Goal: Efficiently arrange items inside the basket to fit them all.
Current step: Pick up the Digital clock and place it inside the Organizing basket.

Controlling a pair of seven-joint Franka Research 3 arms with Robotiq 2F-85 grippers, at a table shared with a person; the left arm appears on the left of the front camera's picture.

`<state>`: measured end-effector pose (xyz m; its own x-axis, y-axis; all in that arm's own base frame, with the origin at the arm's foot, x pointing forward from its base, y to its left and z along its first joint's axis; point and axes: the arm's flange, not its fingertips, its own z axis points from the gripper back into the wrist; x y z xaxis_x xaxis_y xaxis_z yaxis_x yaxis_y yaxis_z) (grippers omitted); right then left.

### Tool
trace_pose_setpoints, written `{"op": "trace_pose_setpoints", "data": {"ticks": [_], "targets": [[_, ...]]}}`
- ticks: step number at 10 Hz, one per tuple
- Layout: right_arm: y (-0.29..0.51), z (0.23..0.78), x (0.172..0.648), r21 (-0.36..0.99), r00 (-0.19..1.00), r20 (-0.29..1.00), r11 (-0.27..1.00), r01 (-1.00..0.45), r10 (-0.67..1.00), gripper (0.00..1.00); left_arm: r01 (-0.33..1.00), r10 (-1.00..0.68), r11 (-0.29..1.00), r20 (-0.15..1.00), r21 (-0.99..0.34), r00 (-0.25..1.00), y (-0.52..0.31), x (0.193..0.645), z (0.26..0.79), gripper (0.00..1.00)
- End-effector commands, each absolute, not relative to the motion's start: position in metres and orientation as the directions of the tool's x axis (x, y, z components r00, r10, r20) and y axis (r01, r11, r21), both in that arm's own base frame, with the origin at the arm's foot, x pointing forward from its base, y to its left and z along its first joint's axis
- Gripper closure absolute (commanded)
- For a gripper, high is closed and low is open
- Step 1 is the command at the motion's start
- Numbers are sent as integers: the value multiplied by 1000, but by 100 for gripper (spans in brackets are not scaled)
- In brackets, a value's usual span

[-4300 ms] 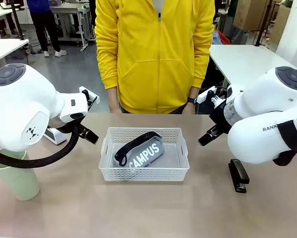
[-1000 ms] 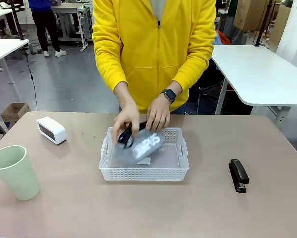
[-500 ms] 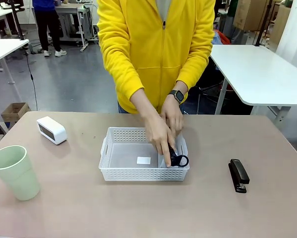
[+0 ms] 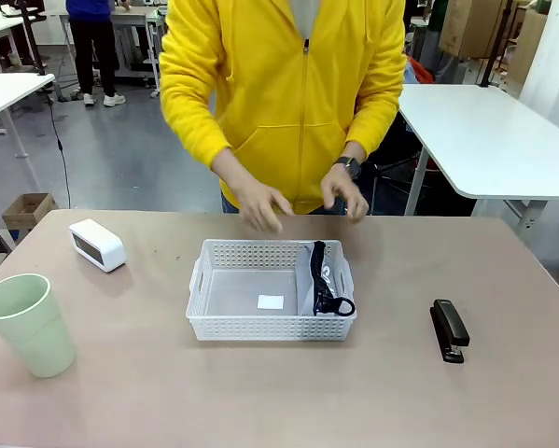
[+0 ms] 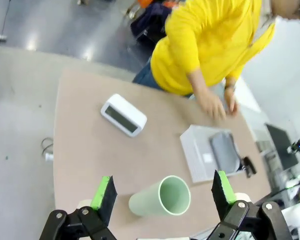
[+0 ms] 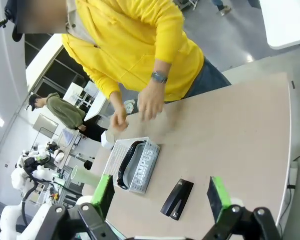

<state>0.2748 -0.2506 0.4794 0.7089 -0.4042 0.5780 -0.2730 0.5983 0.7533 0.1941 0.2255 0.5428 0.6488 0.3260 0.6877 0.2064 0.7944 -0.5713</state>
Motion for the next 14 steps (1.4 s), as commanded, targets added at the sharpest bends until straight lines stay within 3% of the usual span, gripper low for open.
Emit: {"op": "trace_pose_setpoints", "data": {"ticks": [1,3,6,9,14], "targets": [[-252,481,276,738,692,604,605,-298,-395,0,173,132,872,560,-457,818,200,250,567,0],[-252,481,276,738,692,604,605,-298,-395,0,163,3,906,390,-391,921,169,317,564,0],[-252,481,276,738,692,604,605,-298,-395,0,140,-80,950,216,-280,973,125,391,531,0],[-252,481,276,738,692,604,605,-298,-395,0,98,-70,980,160,-176,985,87,446,475,0],[-252,481,276,738,692,604,605,-298,-395,0,218,-207,969,95,-119,974,46,492,419,0]]}}
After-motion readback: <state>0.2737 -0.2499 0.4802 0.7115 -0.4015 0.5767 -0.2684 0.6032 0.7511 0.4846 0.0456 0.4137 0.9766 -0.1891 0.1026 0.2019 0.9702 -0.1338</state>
